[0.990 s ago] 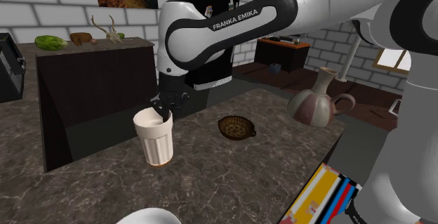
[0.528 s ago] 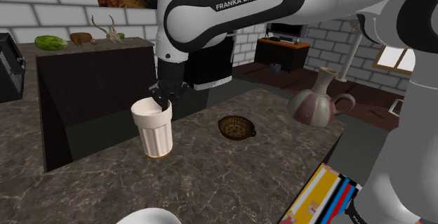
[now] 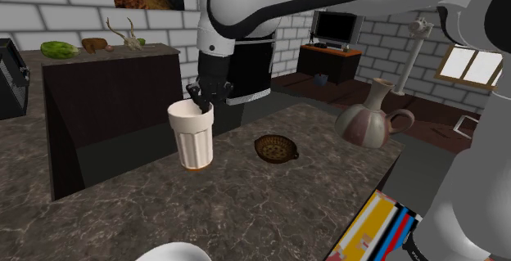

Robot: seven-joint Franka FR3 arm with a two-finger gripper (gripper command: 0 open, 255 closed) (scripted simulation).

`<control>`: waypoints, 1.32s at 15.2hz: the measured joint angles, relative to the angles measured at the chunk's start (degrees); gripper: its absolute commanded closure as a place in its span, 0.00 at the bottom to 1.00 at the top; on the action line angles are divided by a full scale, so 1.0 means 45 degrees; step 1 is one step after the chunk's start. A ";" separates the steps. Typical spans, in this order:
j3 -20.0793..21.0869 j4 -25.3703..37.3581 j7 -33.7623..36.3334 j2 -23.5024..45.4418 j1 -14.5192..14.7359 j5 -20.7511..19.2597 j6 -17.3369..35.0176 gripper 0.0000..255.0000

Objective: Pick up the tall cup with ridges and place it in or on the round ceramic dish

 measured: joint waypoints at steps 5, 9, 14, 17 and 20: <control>-0.0600 -0.1110 -0.1550 -0.1181 -0.0838 0.0535 -0.0154 1.00; -0.1172 -0.1781 -0.2782 -0.1976 -0.1432 0.0838 -0.0387 1.00; -0.1949 -0.2227 -0.4251 -0.2726 -0.2113 0.1032 -0.0851 1.00; -0.2488 -0.2378 -0.5223 -0.2953 -0.2551 0.1072 -0.1057 1.00; -0.3005 -0.2324 -0.6114 -0.3128 -0.2962 0.1071 -0.1401 1.00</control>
